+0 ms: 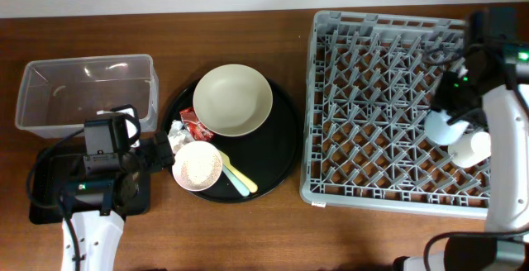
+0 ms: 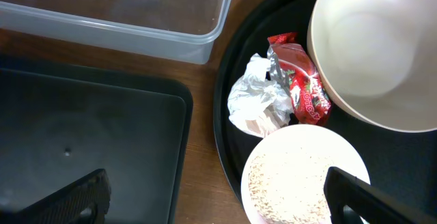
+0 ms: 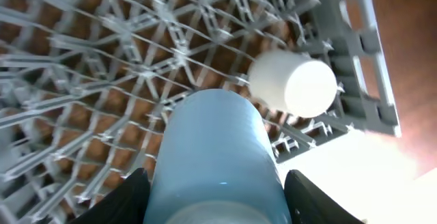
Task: Sort waste into correct bins and load items into the dishwasher rack
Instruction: 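Place the light-blue cup in the rack beside the white cup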
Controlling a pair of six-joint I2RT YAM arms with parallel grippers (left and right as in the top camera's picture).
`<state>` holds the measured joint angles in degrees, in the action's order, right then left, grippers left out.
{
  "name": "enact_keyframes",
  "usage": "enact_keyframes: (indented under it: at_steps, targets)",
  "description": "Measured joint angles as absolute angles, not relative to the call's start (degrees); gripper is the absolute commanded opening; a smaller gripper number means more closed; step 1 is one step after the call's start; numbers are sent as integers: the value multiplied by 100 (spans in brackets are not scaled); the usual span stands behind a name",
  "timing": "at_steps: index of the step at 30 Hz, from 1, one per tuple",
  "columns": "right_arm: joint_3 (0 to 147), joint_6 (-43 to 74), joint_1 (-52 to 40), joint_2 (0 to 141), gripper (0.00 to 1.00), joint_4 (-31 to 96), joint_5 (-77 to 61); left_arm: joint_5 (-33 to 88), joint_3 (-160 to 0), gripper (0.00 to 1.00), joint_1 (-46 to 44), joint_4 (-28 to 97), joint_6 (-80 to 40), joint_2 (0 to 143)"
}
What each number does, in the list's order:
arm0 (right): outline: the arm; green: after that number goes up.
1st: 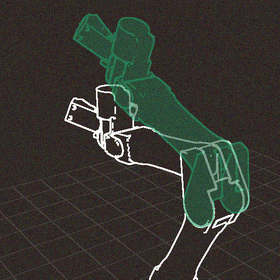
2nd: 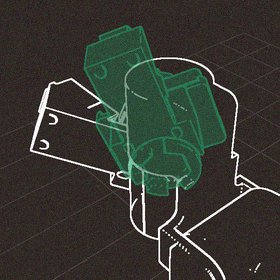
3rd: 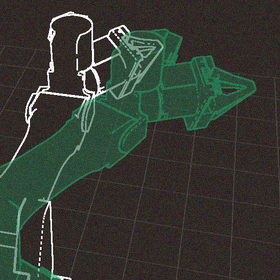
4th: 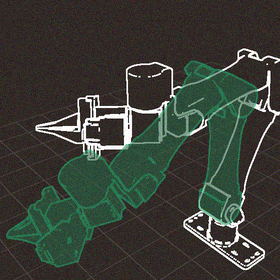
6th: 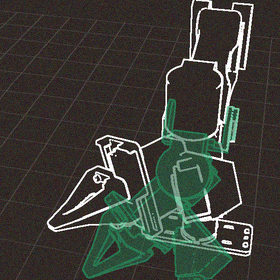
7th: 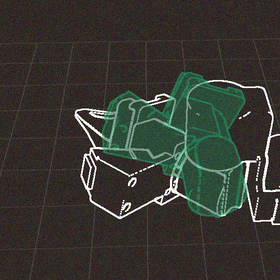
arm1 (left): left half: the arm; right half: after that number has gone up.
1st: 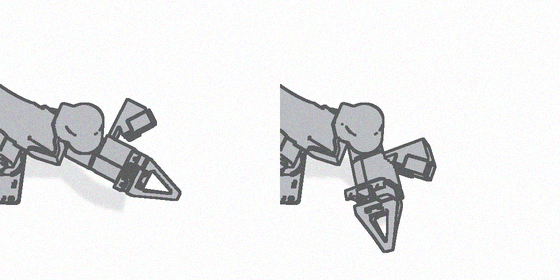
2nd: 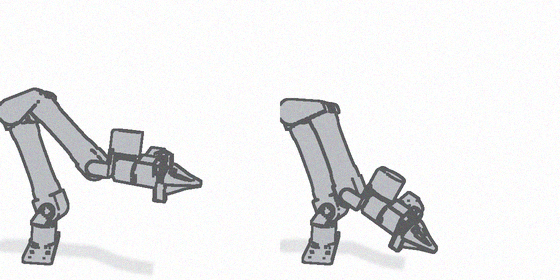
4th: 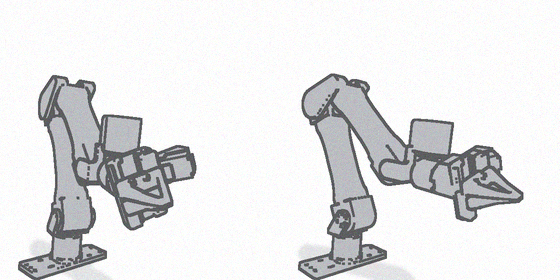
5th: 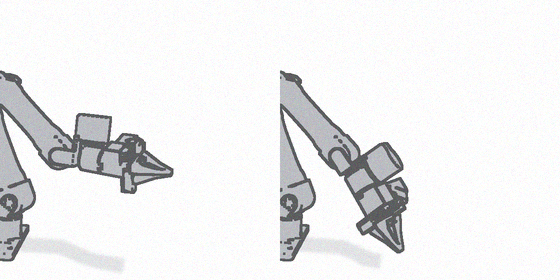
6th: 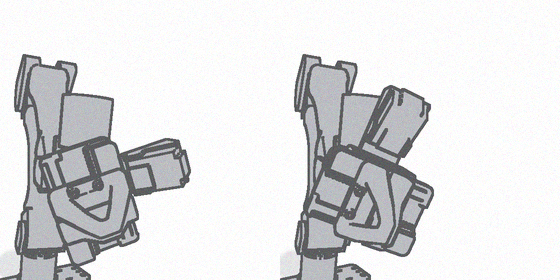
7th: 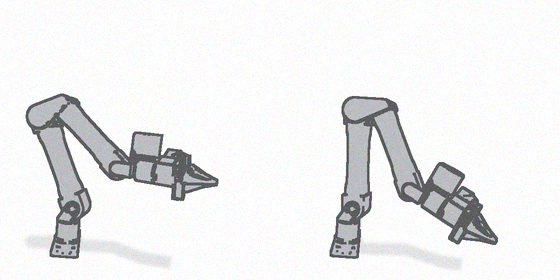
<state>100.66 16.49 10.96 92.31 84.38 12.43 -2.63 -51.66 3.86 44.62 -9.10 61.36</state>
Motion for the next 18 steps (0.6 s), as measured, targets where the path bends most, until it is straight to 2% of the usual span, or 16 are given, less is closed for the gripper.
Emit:
enact_keyframes:
  at_steps: [11, 12, 14, 18]
  targets:
    - [8490, 1525, 1374, 9242, 54, 7177, 707, -263, -5166, 99, 386, 4464, -910, 6136]
    - [8403, 1520, 1374, 9247, 58, 7100, 694, -263, -5166, 99, 386, 4462, -910, 6136]
    - [8132, 1514, 1374, 9255, 74, 6855, 646, -263, -5166, 99, 386, 4464, -910, 6136]
    - [7878, 1463, 1374, 9258, 81, 6657, 602, -263, -5166, 99, 386, 4462, -910, 6141]
